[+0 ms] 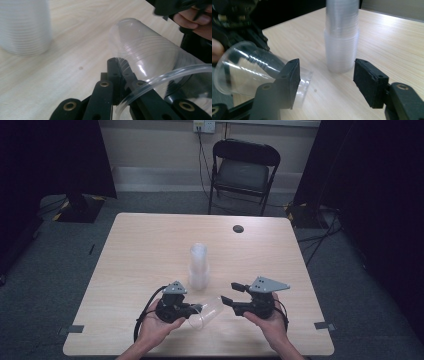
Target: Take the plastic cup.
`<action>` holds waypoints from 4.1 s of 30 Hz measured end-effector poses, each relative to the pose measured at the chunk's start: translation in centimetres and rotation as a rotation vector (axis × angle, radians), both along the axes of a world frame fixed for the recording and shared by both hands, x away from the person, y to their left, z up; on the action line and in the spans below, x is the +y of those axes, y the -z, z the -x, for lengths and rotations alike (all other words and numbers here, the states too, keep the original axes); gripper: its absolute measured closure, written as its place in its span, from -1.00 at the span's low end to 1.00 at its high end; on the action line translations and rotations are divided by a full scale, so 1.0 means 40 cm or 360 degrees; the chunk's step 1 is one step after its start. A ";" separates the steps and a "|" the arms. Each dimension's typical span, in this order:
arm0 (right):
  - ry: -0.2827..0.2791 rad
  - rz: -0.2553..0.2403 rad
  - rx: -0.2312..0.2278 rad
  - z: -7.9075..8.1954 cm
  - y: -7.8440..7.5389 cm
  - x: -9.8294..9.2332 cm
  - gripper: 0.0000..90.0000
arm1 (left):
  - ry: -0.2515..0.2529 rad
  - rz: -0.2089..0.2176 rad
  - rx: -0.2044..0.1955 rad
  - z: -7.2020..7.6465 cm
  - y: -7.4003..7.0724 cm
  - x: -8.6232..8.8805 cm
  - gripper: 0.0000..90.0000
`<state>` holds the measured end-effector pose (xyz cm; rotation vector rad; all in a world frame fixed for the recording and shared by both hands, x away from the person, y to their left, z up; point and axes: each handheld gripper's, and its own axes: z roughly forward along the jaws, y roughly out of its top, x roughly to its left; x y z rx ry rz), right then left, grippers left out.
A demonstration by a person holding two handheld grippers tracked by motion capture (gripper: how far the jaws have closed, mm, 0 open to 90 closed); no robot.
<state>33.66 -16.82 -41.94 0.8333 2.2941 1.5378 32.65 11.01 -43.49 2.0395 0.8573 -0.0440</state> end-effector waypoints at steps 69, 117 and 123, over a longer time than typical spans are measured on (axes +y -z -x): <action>-0.0540 0.0709 -0.0506 0.091 0.070 0.185 -0.40 | 0.0093 -0.0303 0.0450 -0.088 0.003 -0.103 1.00; -0.0277 0.0559 -0.0458 0.047 0.038 0.126 -0.30 | -0.0039 0.0055 0.0110 -0.063 -0.033 -0.054 0.47; -0.0229 0.0545 -0.0429 0.039 0.040 0.109 -0.30 | -0.0046 0.0093 -0.0047 -0.054 -0.045 -0.050 0.21</action>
